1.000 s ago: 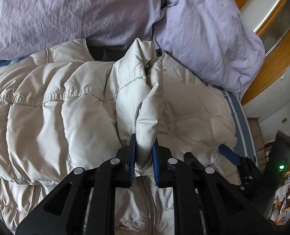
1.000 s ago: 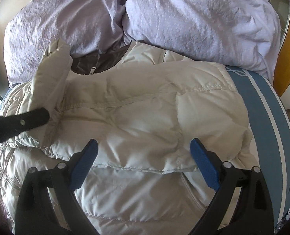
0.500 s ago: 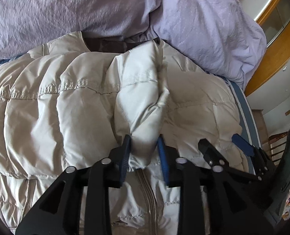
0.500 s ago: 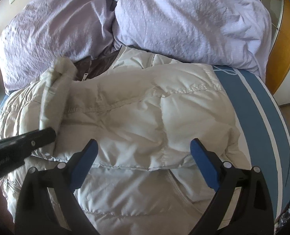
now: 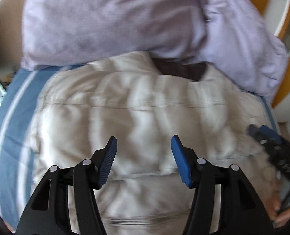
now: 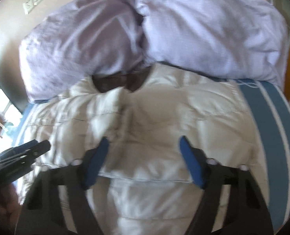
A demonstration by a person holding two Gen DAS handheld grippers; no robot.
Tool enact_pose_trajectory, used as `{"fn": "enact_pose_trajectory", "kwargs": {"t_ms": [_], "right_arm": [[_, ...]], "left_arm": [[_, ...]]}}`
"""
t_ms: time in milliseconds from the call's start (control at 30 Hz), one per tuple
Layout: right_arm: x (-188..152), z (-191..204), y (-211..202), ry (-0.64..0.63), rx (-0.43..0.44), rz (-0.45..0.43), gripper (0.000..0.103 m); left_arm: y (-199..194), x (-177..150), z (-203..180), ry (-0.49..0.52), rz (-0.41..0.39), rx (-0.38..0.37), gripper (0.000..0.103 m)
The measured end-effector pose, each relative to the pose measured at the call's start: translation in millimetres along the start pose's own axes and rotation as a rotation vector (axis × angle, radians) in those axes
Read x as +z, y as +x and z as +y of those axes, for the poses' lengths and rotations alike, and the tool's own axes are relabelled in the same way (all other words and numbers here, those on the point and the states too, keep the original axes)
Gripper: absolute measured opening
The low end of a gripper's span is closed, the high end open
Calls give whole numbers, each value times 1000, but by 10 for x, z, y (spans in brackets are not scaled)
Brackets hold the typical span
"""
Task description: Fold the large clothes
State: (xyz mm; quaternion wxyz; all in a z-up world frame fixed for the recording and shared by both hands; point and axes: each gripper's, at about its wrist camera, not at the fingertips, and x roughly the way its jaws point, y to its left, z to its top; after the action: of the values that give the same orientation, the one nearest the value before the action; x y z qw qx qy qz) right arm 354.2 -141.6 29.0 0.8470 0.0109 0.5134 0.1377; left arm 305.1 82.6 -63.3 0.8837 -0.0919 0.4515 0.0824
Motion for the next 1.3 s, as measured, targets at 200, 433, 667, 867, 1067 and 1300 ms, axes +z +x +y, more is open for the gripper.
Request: {"fn": "enact_pose_trajectory", "kwargs": {"t_ms": [200,433,667,867,1067,1300], "right_arm": [[-17,349,178,-74,50,44,29],[-149,357,473,-98,12,123,18],[-237,309,667,-98,3,153,18],[-262,287,745,-80,11,159,17],[-271,290,783,-70,10,151,17],[-207,156,708,-10,46,175,45]], "left_arm": [[53,-15,462,-59,1,122,58],[187,-100,638,-67,24,179,58],[302,-168,637,-54,34,173,60],[373,-163,641,-50,39,175,61],[441,-159,636,-50,47,182,61],[224,-204,659,-35,38,148,61]]}}
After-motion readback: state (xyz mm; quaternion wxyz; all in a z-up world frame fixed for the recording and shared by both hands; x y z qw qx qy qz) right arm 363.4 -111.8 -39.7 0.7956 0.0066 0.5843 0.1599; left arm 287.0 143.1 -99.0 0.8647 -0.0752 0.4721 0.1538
